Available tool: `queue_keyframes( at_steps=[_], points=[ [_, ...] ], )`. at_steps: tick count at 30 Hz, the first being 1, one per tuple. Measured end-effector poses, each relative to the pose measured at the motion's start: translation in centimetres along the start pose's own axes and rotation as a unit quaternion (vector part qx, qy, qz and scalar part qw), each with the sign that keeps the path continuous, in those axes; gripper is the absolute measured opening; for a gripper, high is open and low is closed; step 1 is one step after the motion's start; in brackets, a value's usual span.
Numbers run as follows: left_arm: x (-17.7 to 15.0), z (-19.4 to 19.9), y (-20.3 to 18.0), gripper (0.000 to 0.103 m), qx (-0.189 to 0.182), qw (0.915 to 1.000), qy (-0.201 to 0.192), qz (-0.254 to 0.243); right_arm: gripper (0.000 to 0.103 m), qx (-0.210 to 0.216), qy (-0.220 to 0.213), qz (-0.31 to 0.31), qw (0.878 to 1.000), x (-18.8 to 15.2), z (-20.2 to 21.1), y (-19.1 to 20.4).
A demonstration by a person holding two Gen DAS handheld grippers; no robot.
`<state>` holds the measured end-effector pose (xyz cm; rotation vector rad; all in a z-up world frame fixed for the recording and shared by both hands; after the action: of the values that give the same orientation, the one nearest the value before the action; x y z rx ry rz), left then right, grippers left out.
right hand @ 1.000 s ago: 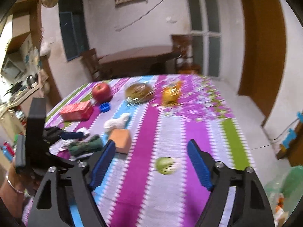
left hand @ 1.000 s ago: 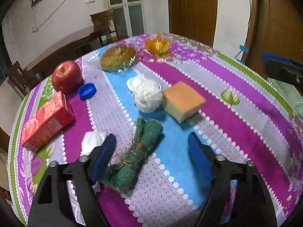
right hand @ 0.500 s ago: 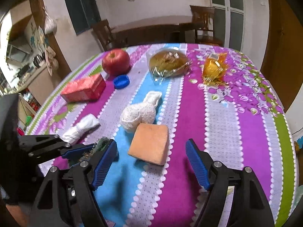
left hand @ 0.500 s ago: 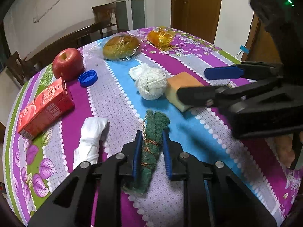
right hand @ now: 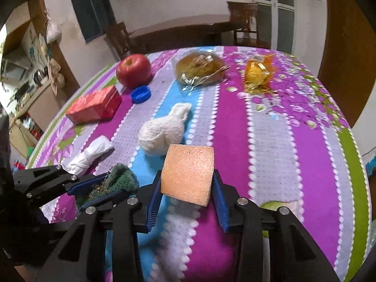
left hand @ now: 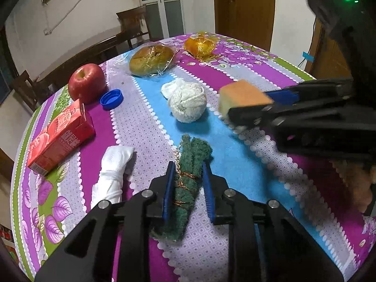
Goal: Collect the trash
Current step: 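Carry the tan sponge and green scrubber over the green bin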
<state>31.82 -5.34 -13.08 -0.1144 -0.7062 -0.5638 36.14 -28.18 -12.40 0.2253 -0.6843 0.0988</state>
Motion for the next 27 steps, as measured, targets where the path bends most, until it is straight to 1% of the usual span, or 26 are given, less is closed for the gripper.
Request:
queue_keyframes(
  at_steps=[3,5,7,10,14,21,27],
  points=[
    [-0.1,0.2,-0.2,0.018,0.007,1.0000,-0.002,-0.002,0.041,0.004,-0.018,-0.019,1.000,-0.2,1.9,-1.0],
    [-0.1,0.4,-0.6,0.017,0.020,0.9997,0.000,-0.012,0.042,0.006,-0.028,-0.027,0.999,-0.6,3.1,-1.5],
    [0.0,0.9,-1.3,0.017,0.021,0.9996,-0.004,-0.019,0.042,0.007,-0.037,-0.034,0.999,-1.2,4.4,-1.8],
    [0.4,1.7,-2.3,0.017,0.023,0.9995,-0.012,-0.020,0.042,-0.006,-0.057,-0.036,0.998,-2.1,6.5,-2.4],
    [0.9,2.7,-3.3,0.017,0.044,0.9987,-0.018,-0.017,0.042,-0.006,-0.079,-0.051,0.996,-3.2,9.5,-3.3],
    [1.2,4.6,-3.8,0.017,0.085,0.9959,-0.030,-0.007,0.042,-0.015,-0.099,-0.059,0.993,-5.1,12.7,-4.5],
    [1.2,5.8,-4.1,0.017,0.098,0.9945,-0.036,0.003,0.042,-0.008,-0.102,-0.073,0.992,-6.6,14.0,-5.4]
  ],
)
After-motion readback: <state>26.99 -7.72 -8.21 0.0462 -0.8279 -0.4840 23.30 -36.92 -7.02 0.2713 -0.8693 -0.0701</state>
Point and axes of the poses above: each gripper's, at about its wrist camera, not at the fingertips, and z roughly against the way its jaws point, y to its left, x to its top, the point moved 9 cm from there along -z, roughly the way its jaws point, and after that the axes turned 1 degree about -y, right-handed, at the moved point
